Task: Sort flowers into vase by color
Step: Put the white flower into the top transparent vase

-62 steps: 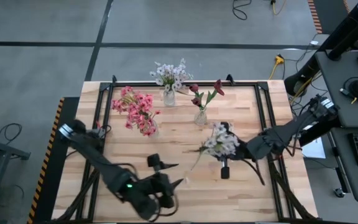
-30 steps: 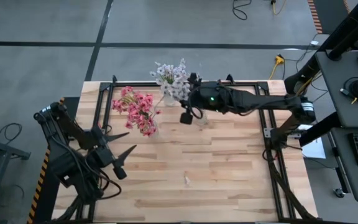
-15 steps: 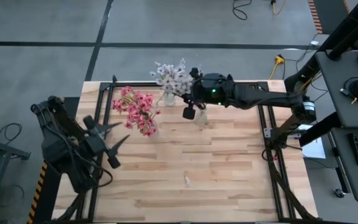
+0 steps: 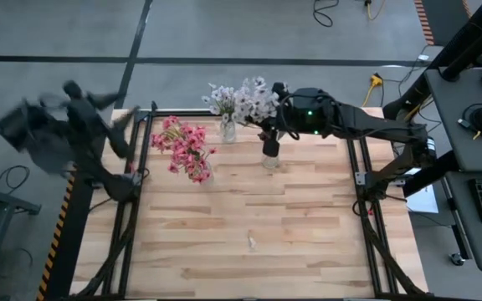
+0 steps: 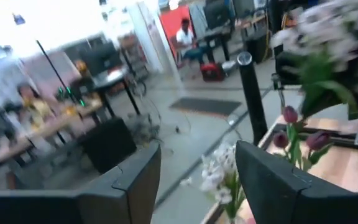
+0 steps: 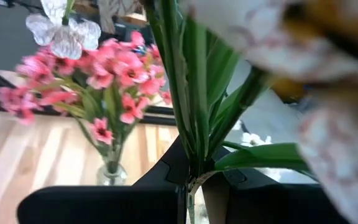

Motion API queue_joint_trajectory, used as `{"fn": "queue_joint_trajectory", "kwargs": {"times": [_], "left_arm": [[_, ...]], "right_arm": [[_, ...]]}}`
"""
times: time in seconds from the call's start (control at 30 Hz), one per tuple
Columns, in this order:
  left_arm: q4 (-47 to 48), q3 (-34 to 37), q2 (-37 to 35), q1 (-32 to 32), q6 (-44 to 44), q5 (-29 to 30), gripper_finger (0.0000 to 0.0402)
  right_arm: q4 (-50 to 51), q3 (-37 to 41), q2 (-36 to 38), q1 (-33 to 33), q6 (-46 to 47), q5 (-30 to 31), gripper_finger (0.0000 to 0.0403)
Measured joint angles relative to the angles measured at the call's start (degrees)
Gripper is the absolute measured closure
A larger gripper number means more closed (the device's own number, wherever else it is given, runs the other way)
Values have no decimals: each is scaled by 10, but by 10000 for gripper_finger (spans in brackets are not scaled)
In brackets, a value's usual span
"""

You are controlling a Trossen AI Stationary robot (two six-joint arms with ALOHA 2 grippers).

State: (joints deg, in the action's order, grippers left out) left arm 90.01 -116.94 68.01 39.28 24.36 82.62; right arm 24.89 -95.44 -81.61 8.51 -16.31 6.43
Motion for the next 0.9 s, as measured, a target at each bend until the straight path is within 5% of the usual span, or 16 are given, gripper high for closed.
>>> {"fn": "queue_joint_trajectory", "kwargs": {"times": [0.27, 0.6, 0.9], "left_arm": [[-29, 25, -75, -50, -27, -110, 236], [-318, 214, -130, -69, -254, -166, 273], [-404, 256, -170, -251, -314, -345, 327]], "right_arm": [[-9, 0, 5, 0, -11, -24, 385], [-73, 0, 2, 0, -28, -24, 385], [-81, 0, 2, 0, -34, -24, 385]]}}
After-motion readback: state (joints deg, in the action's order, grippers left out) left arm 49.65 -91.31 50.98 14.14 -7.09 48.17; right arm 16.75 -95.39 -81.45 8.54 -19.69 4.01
